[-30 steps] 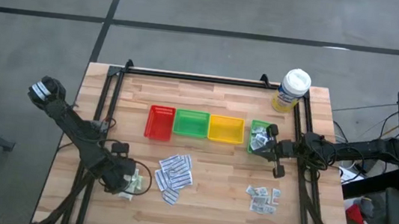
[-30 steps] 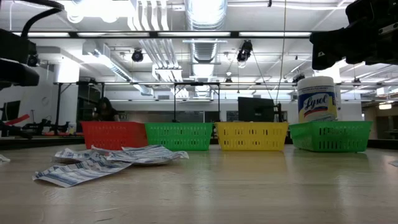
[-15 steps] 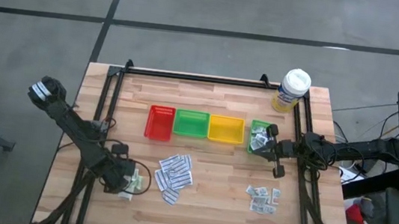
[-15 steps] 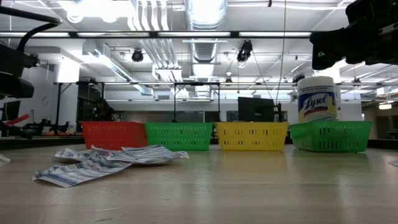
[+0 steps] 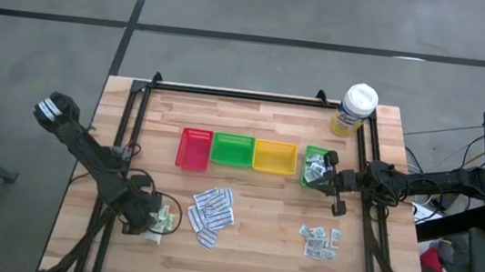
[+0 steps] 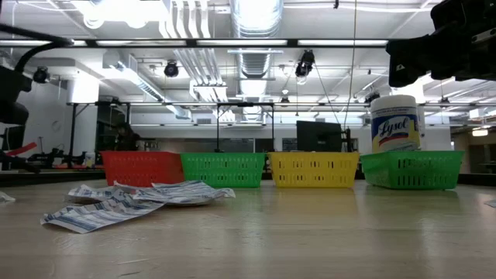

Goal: Pick & Place First Aid Supplies
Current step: Put the green bandage into the left green bin

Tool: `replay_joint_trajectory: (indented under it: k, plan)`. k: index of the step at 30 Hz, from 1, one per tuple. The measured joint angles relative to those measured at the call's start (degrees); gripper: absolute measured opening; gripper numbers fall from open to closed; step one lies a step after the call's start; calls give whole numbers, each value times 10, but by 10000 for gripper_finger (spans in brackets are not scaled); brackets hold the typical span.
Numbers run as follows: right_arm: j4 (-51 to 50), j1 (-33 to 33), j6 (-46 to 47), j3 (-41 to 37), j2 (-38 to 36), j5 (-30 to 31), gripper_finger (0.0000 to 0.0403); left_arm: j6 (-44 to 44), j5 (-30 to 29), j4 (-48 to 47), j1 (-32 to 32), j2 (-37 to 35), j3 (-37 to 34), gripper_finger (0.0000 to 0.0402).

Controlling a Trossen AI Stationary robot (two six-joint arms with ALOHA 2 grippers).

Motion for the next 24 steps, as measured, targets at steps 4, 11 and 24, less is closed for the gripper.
replay_joint_trajectory:
  k: [4, 11, 24]
  plan:
    - [0, 0, 3, 0, 0, 0, 8, 10, -1, 3, 0, -1, 14, 108]
    - [0, 0, 7, 0, -1, 0, 8, 43, -20, 29, 0, -2, 27, 108]
    - [0, 0, 9, 0, 0, 0, 8, 84, -40, 66, 0, 6, 9, 108]
